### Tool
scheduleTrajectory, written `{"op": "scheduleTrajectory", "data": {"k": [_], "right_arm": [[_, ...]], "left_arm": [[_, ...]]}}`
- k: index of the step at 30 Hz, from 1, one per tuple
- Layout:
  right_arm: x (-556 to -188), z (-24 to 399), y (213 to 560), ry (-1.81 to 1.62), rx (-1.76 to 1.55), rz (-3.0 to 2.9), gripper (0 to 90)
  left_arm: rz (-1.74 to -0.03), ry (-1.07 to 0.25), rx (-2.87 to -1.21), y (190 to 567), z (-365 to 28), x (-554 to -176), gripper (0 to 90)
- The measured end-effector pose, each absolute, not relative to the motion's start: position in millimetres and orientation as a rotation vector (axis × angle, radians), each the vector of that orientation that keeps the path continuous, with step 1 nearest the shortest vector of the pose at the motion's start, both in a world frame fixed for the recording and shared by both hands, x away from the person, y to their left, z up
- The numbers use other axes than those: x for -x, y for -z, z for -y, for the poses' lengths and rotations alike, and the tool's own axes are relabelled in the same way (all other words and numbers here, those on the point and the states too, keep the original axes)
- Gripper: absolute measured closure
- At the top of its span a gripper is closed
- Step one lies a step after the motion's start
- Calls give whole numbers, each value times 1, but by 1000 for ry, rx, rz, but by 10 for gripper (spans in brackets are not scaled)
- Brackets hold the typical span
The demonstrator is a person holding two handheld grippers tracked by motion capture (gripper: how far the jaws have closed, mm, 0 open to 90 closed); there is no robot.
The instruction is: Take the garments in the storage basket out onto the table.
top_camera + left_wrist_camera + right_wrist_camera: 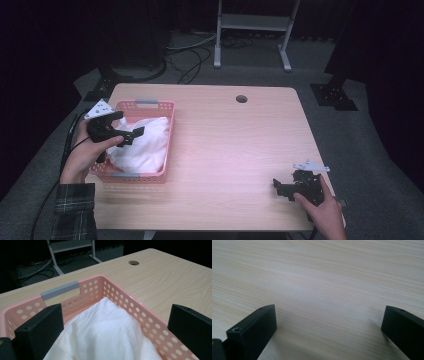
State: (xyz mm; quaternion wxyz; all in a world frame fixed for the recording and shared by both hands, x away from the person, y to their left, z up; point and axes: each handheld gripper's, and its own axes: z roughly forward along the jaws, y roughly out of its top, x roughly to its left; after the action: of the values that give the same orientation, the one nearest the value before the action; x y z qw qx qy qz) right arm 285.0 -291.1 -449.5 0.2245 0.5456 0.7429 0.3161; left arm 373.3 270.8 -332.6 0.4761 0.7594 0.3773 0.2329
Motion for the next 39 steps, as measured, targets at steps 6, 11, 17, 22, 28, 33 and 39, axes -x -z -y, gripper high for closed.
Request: {"op": "scheduleTrajectory", "data": {"k": [6, 11, 17, 22, 28, 33, 39], "right_arm": [[-285, 291, 449, -872, -1505, -2050, 0], [-285, 291, 449, -872, -1507, -2050, 0], [-285, 291, 449, -872, -1505, -2050, 0], [-285, 291, 449, -872, -1506, -2050, 0], [-285, 291, 449, -872, -1506, -2050, 0], [-285, 291, 449, -872, -1507, -2050, 0], [-285, 291, 449, -872, -1506, -2050, 0]], "left_arm": [[-925, -567, -1867, 335, -270, -375, 0], [-930, -562, -1875, 337, -268, -376, 0], [-933, -554, -1890, 341, -265, -378, 0], [-937, -550, -1904, 344, -264, -380, 0], [-944, -550, -1920, 349, -262, -382, 0], [-949, -541, -1930, 352, -262, -384, 0], [-960, -533, -1939, 357, -261, -386, 0]]}}
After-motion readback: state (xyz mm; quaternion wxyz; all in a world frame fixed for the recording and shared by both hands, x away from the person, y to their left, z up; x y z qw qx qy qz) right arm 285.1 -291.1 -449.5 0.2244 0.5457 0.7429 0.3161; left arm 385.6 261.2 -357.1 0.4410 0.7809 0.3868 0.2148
